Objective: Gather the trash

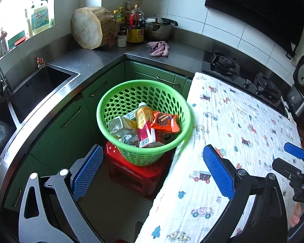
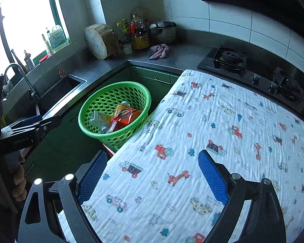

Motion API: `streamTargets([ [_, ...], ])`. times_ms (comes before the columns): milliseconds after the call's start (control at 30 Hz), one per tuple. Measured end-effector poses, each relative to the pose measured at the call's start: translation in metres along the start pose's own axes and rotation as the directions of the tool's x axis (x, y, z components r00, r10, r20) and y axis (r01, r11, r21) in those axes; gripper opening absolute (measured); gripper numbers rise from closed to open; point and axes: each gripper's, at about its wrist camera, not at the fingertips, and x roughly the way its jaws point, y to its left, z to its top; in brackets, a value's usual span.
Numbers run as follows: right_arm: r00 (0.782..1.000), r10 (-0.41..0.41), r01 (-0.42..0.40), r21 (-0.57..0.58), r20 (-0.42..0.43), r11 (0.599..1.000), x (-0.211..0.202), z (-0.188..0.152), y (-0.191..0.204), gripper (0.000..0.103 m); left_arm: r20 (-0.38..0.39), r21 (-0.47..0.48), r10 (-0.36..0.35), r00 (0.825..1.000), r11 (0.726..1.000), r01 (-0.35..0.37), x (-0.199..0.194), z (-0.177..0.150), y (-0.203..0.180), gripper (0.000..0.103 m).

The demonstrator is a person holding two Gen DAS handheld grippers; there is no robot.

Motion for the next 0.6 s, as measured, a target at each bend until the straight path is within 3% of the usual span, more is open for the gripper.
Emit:
streamTargets([
  [167,0.999,-0.04,0.04,0.011,0.028,0.999,-0.026,-0.021,-0.009,0.091,0.018,0.016,-0.01,1.0,1.0,0.009,-0.015,-0.018,-0.019,0.098],
  [433,0.998,-0.011,0.007,0.07,0.056,0.997,-0.055,-0.052,-0.025,0.091,0.083,0.021,-0.026,0.996,0.999,0.024,-0.045,-0.044,-0.051,0.098],
  [600,0.996,-0.037,0.03,0.09,0.078,0.996,-0.07,-0.065,-0.035,0.091,0.106,0.066,0.003,0.994,0.998,-0.01,-0.057,-0.056,-0.07,0.098],
])
